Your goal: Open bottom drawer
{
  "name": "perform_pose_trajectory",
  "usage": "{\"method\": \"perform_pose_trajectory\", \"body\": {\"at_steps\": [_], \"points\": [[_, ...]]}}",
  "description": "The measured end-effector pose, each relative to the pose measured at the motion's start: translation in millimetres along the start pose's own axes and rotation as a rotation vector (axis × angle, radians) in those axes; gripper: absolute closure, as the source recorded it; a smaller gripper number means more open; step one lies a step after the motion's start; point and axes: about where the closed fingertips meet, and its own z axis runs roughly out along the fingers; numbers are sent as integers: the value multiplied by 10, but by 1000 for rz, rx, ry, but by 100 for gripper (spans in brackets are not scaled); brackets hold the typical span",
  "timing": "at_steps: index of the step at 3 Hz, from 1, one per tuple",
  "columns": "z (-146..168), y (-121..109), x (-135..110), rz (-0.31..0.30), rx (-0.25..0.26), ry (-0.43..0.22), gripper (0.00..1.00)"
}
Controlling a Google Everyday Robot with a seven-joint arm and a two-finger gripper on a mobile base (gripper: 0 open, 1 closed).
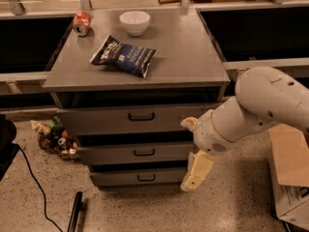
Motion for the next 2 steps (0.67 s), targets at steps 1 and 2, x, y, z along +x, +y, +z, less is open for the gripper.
{"method": "perform_pose_trajectory", "body": {"at_steps": [1, 2], "points": [[404, 74, 257, -19, -20, 67, 0], [1057, 221, 760, -26, -52, 108, 0]]}}
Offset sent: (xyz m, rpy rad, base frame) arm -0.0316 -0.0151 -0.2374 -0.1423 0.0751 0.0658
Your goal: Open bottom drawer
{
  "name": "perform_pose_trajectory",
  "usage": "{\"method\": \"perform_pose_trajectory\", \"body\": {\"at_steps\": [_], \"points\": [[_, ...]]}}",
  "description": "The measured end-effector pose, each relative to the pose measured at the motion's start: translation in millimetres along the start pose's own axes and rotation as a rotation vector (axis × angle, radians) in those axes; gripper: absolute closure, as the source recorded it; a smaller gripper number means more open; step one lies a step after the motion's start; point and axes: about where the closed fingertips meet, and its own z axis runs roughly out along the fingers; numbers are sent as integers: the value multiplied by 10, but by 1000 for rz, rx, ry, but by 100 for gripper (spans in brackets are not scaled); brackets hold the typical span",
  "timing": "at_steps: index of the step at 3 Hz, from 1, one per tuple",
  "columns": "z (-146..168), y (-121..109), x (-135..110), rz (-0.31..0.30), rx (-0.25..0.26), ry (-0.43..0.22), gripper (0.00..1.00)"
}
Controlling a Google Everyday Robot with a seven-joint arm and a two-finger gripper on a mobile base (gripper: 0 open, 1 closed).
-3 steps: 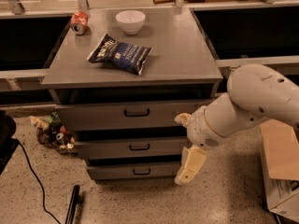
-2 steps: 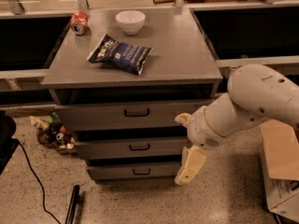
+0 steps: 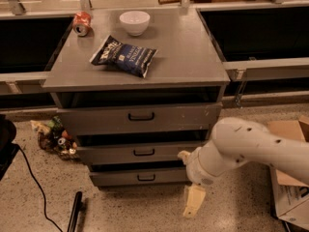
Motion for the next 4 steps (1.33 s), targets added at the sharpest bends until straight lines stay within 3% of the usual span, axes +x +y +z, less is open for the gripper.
{"method": "perform_pose_trajectory", "body": {"at_steps": [1, 2, 3, 4], "points": [[688, 70, 383, 12, -52, -8, 0], [688, 70, 383, 12, -52, -8, 0], [824, 9, 498, 6, -46, -47, 0], [1291, -245, 756, -76, -20, -66, 0]]}}
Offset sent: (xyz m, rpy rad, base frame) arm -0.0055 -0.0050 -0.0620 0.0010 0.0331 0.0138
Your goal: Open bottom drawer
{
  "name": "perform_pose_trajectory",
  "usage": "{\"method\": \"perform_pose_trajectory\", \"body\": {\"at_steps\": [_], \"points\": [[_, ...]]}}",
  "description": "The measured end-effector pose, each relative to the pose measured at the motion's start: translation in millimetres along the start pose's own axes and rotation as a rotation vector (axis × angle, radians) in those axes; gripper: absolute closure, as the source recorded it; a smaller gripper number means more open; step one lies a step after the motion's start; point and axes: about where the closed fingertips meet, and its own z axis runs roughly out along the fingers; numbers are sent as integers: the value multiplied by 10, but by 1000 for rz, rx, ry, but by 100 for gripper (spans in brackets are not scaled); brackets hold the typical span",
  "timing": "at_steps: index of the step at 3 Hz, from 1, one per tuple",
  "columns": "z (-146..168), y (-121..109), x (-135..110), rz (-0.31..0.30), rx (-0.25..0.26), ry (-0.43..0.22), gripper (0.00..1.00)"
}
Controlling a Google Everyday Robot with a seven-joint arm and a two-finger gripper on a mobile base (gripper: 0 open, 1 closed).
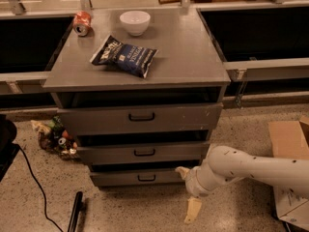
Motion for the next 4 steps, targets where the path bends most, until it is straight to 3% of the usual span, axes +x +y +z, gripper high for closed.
{"method": "perform_pose_trajectory", "body": {"at_steps": [2, 3, 4], "points": [[846, -500, 474, -159, -5, -110, 0], [848, -501, 475, -159, -5, -110, 0], [1012, -546, 617, -169, 27, -80, 0]]}}
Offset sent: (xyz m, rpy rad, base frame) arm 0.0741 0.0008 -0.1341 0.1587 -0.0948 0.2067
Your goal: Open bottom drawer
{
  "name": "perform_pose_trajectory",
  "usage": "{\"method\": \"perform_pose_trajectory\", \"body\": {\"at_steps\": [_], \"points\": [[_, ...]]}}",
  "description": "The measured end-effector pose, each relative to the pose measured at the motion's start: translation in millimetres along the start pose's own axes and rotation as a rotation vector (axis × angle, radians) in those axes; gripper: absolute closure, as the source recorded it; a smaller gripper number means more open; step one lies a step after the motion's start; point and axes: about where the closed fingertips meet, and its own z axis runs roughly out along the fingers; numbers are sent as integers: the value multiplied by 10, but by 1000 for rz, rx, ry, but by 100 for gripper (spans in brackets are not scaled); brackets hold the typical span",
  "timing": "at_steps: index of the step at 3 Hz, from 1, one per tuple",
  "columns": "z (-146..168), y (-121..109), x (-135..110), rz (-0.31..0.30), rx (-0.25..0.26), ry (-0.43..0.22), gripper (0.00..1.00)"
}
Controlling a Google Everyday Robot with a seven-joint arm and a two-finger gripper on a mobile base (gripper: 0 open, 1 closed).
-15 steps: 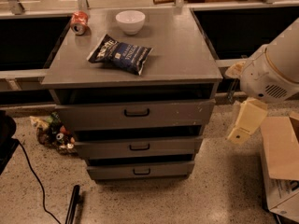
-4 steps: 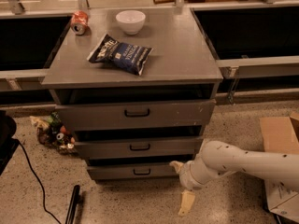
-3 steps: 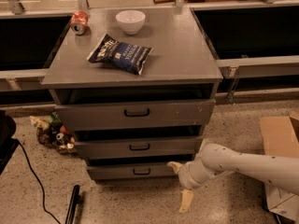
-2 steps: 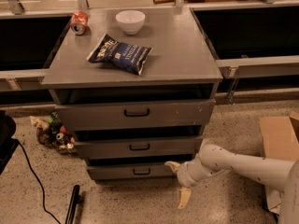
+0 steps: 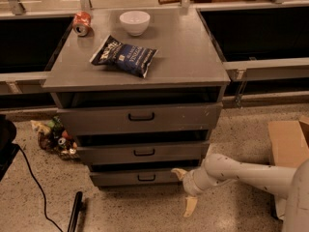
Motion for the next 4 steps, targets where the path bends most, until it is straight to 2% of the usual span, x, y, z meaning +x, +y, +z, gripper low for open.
{"method": "perform_pose_trajectory", "body": {"at_steps": [1, 2, 3, 4], "points": [[338, -56, 346, -28, 20, 13, 0], [751, -153, 689, -37, 22, -19, 0], [1154, -379, 1006, -17, 48, -15, 0], [1157, -375, 1003, -17, 48, -16, 0]]}}
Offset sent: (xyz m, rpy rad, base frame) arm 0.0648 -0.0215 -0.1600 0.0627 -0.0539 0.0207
